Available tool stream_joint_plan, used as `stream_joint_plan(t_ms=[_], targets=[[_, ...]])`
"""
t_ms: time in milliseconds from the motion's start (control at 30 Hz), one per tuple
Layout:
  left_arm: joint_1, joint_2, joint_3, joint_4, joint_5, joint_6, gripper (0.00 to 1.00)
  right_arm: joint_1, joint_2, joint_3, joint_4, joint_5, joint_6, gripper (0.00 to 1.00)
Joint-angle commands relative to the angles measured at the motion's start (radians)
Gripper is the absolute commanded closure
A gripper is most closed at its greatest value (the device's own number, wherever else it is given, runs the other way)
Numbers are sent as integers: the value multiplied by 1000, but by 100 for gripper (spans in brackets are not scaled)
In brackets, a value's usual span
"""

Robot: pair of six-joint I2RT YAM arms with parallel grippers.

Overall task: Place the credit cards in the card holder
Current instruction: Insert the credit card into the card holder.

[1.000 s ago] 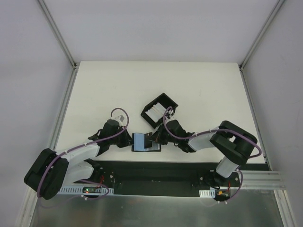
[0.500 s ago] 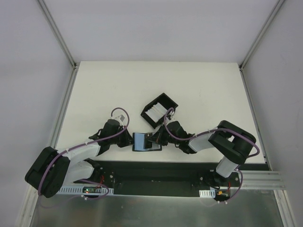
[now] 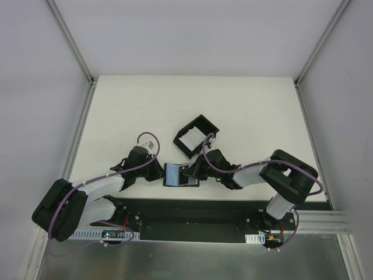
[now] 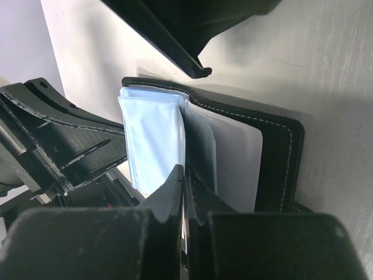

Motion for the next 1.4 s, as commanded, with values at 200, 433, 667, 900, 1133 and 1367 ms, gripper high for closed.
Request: stream_joint_plan(t_ms=[200,433,667,900,1133,1367], targets=[[-4,43,1,-90,-76,30,100,24,24,59,-105,-28,9,99],[-4,23,-13,-96,-89,18,100,21,-52,19,-224,34,-6,100],[-4,14,-10,-98,-85,28,100,19,7,59,-203,-8,-12,100],[-4,24,-6,-96,-81,28,100,27,59,94,-163,-47,-6,100],[-4,26,-2,-96,-79,36,100,33,66,93,-192,-44,-9,82],[-4,15,-8,-96,-81,34,100,22,-48,134,-406,65,-129,47]])
